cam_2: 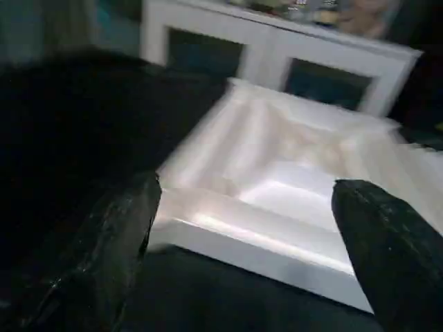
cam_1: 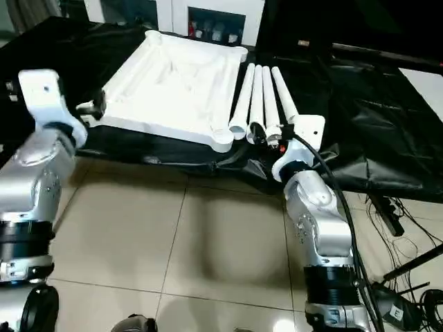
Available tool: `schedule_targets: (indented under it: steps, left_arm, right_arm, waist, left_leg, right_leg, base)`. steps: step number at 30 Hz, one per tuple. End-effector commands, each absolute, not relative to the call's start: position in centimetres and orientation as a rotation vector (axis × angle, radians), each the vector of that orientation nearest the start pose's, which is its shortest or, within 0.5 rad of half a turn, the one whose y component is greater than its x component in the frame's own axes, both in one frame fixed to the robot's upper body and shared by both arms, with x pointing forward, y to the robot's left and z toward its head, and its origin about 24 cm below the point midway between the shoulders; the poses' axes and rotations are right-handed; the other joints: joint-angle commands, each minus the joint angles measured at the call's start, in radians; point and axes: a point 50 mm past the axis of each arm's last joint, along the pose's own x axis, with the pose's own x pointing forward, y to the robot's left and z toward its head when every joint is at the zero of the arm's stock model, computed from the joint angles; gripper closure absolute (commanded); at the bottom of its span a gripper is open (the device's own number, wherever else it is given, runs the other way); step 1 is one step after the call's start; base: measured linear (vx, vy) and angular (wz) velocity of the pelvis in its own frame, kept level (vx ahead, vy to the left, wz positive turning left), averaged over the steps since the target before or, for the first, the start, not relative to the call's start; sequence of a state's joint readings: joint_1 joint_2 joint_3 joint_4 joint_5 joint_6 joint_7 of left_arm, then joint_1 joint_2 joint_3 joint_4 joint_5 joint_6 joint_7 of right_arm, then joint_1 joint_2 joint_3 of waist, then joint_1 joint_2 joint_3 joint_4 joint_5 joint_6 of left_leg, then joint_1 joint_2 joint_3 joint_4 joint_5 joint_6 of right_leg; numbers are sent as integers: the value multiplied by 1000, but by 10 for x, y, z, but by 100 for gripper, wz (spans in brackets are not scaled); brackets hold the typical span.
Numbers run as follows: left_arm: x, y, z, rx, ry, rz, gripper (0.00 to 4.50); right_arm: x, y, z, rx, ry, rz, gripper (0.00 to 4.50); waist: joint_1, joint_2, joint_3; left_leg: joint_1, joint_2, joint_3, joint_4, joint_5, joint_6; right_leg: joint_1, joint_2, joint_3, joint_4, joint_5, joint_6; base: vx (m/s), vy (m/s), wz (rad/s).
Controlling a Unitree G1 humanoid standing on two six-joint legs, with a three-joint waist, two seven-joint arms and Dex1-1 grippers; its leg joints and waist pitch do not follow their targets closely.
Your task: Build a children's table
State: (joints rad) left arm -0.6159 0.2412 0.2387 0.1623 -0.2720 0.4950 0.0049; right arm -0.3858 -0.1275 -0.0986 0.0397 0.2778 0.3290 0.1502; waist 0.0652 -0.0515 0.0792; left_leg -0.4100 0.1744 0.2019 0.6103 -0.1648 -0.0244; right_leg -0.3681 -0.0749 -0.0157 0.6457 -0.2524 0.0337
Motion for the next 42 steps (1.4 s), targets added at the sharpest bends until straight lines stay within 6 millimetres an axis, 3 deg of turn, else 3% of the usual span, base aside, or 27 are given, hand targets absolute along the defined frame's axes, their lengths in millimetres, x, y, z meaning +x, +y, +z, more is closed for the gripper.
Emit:
schedule_targets:
  steps: [1, 3, 5, 9, 11, 13, 14, 15, 17, 18, 19, 20, 21, 23, 26, 27, 28, 29, 30, 33, 34, 35, 37, 38, 39, 41, 42]
  left_arm:
    - [346, 189, 161, -142, -20, -83, 10]
    - [340, 185, 160, -75, -30, -117, 10]
    - [332, 186, 152, -6, -16, -96, 10]
    - [309, 191, 120, 74, 30, -105, 10]
    - [302, 192, 112, 123, 46, -123, 10]
    - [296, 192, 103, 134, 70, -137, 10]
    - [292, 191, 101, 134, 68, -143, 10]
    - [292, 191, 101, 134, 68, -143, 10]
    - [293, 190, 106, 142, 46, -144, 10]
    - [296, 189, 111, 169, 22, -146, 10]
    - [298, 189, 114, 184, 13, -147, 10]
    - [300, 189, 116, 165, 12, -154, 10]
    - [301, 190, 119, 170, 4, -155, 10]
    - [303, 192, 123, 179, -6, -169, 10]
    - [305, 194, 127, 191, -14, -169, 10]
    - [306, 194, 128, 185, -14, -169, 10]
    - [307, 195, 128, 191, -12, -169, 10]
    - [307, 195, 128, 195, -10, -170, 10]
    - [308, 195, 126, 186, -7, -165, 10]
    - [308, 194, 123, 173, 1, -160, 10]
    - [308, 193, 121, 174, 5, -162, 10]
    - [308, 192, 120, 170, 7, -161, 10]
    - [308, 191, 119, 167, 10, -161, 10]
    - [308, 190, 119, 167, 12, -163, 10]
    - [308, 190, 119, 167, 12, -165, 10]
    - [309, 190, 119, 167, 11, -167, 10]
    - [310, 190, 119, 167, 11, -168, 10]
  right_arm:
    - [318, -158, 120, 152, -47, 201, 120]
    - [317, -158, 123, 142, -65, 203, 120]
    - [314, -160, 124, 125, -84, 188, 120]
    - [300, -164, 105, 170, -23, 176, 120]
    - [296, -163, 101, 191, -17, 182, 120]
    - [292, -161, 98, 198, -5, 189, 120]
    - [292, -159, 97, 198, 4, 195, 120]
    - [292, -159, 97, 198, 4, 195, 120]
    - [293, -156, 97, 185, -1, 207, 120]
    - [295, -153, 98, 172, -11, 221, 120]
    - [295, -152, 99, 168, -15, 227, 120]
    - [296, -151, 100, 170, -20, 232, 120]
    - [297, -150, 101, 171, -28, 237, 120]
    - [299, -150, 105, 176, -41, 241, 120]
    - [302, -150, 107, 180, -45, 241, 120]
    - [302, -150, 108, 182, -46, 242, 120]
    - [303, -149, 108, 184, -45, 244, 120]
    - [304, -149, 108, 185, -44, 247, 120]
    - [304, -148, 108, 184, -43, 249, 120]
    - [305, -147, 108, 184, -45, 252, 120]
    - [306, -146, 108, 184, -47, 252, 120]
    - [306, -146, 108, 184, -48, 253, 120]
    - [306, -146, 107, 183, -48, 254, 120]
    - [306, -145, 107, 181, -47, 255, 120]
    - [306, -145, 106, 180, -46, 255, 120]
    - [305, -144, 106, 180, -46, 256, 120]
    - [305, -144, 105, 180, -45, 256, 120]
  waist:
    - [1, 5, -86]
    - [3, 7, -86]
    - [-3, 18, -84]
    - [-9, 21, -83]
    - [-10, 16, -83]
    - [-17, 18, -81]
    - [-20, 13, -76]
    - [-20, 13, -76]
    - [-27, 17, -58]
    - [-30, 13, -56]
    - [-33, 16, -48]
    - [-42, 24, -45]
    - [-42, 24, -45]
    - [-70, 35, -50]
    - [-85, 37, -61]
    - [-87, 36, -68]
    - [-87, 39, -73]
    - [-86, 32, -78]
    - [-84, 31, -83]
    - [-73, 31, -93]
    - [-73, 33, -101]
    - [-72, 34, -111]
    - [-72, 36, -114]
    - [-70, 33, -115]
    - [-66, 30, -114]
    - [-54, 24, -114]
    - [-51, 23, -115]
  left_leg:
    - [44, 48, -23, -67, -76, -14]
    - [42, 51, -25, -69, -75, -11]
    - [42, 52, -26, -71, -98, -23]
    - [42, 50, -27, -74, -140, -40]
    - [40, 52, -29, -77, -148, -35]
    - [42, 53, -30, -80, -174, -44]
    - [51, 55, -30, -87, -278, -62]
    - [51, 55, -30, -87, -278, -62]
    - [89, 56, -36, -93, -553, -101]
    - [96, 51, -36, -89, -593, -103]
    - [115, 47, -38, -89, -655, -99]
    - [132, 45, -48, -95, -703, -98]
    - [132, 45, -48, -95, -703, -98]
    - [125, 50, -73, -119, -755, -116]
    - [109, 46, -73, -125, -670, -90]
    - [97, 42, -65, -125, -593, -67]
    - [97, 40, -60, -123, -555, -55]
    - [97, 36, -50, -118, -481, -23]
    - [82, 29, -41, -109, -380, 9]
    - [83, 19, -30, -94, -213, 71]
    - [81, 15, -34, -87, -122, 106]
    - [101, 10, -45, -74, 7, 189]
    - [117, 11, -55, -65, 83, 255]
    - [124, 8, -60, -53, 141, 308]
    - [117, 3, -63, -43, 179, 339]
    - [97, -18, -56, -29, 186, 326]
    - [103, -23, -60, -25, 182, 312]
  right_leg:
    - [21, -50, 28, -62, 131, -211]
    - [22, -52, 28, -62, 124, -201]
    - [19, -50, 28, -65, 108, -176]
    - [19, -48, 31, -71, 71, -161]
    - [20, -48, 32, -73, 66, -145]
    - [13, -45, 31, -75, 33, -147]
    - [14, -46, 30, -85, -92, -143]
    - [14, -46, 30, -85, -92, -143]
    - [5, -45, 22, -125, -452, -107]
    - [4, -43, 18, -139, -517, -97]
    - [8, -40, 6, -160, -624, -81]
    - [26, -36, -14, -176, -645, -74]
    - [26, -36, -14, -176, -645, -74]
    - [65, -34, -42, -165, -527, -86]
    - [93, -46, -38, -163, -416, -120]
    - [108, -48, -30, -161, -362, -147]
    - [110, -48, -26, -159, -330, -163]
    - [114, -47, -21, -153, -268, -197]
    - [132, -47, -17, -148, -204, -222]
    - [142, -40, -15, -136, -99, -252]
    - [149, -28, -21, -121, -9, -255]
    - [139, -12, -30, -93, 136, -242]
    - [128, -4, -34, -76, 201, -227]
    - [124, -2, -31, -63, 257, -202]
    - [129, 0, -27, -56, 281, -184]
    - [151, 10, -13, -54, 335, -167]
    - [155, 23, -5, -49, 370, -148]
  base:
    - [0, 0, 0]
    - [0, 0, 0]
    - [0, 0, 0]
    - [0, 0, 0]
    - [0, 0, 0]
    - [0, 0, 0]
    - [0, 0, 0]
    - [0, 0, 0]
    - [0, 0, 0]
    - [0, 0, 0]
    - [0, 0, 0]
    - [0, 0, 0]
    - [0, 0, 0]
    - [19, 24, -11]
    - [57, 44, -21]
    - [88, 18, -10]
    - [88, 18, -10]
    - [86, -2, -1]
    - [103, -16, 2]
    - [121, -24, 4]
    - [140, -31, 6]
    - [153, -29, 3]
    - [149, -36, 7]
    - [142, -55, 9]
    - [131, -60, 9]
    - [124, -53, 10]
    - [102, -62, 16]
